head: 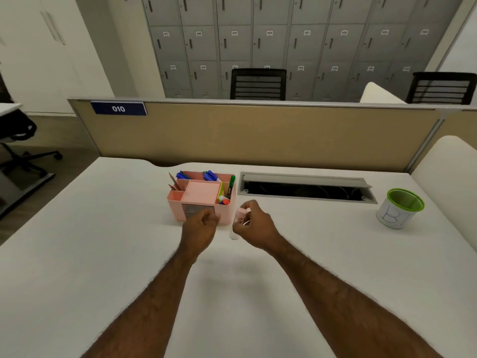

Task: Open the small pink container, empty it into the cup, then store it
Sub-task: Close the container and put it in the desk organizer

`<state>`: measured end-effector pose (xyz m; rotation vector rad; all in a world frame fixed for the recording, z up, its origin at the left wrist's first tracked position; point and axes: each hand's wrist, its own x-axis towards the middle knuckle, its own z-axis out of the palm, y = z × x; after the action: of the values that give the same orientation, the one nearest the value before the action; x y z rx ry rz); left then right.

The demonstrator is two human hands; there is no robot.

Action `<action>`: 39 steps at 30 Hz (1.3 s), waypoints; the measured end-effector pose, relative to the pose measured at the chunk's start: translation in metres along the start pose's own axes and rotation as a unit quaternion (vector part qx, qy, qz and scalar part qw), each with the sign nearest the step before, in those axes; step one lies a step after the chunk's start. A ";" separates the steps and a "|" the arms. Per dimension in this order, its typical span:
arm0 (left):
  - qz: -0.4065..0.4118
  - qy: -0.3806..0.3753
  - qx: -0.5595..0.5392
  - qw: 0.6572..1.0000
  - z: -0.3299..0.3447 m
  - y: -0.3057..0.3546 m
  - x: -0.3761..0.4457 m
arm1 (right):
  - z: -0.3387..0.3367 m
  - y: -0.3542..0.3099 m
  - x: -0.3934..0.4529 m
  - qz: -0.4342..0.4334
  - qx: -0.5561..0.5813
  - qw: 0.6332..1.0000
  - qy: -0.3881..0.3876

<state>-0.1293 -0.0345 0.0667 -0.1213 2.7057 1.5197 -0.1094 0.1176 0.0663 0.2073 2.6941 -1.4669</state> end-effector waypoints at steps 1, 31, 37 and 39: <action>0.010 0.013 0.020 1.000 -0.006 -0.003 0.008 | 0.001 -0.007 0.008 -0.008 0.021 1.000 0.002; 0.084 -0.009 0.323 0.943 -0.023 -0.075 0.079 | 0.052 -0.058 0.123 -0.076 -0.235 0.967 0.067; 0.071 -0.034 0.341 0.937 -0.032 -0.051 0.072 | 0.032 -0.042 0.102 -0.137 -0.242 0.952 0.128; 0.078 -0.034 0.334 0.939 -0.033 -0.037 0.067 | 0.020 -0.033 0.091 -0.161 -0.251 0.940 0.162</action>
<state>-0.1926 -0.0855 0.0480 0.1671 3.0488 0.5301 -0.2043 0.0909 0.0712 -0.0317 3.3936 -0.7875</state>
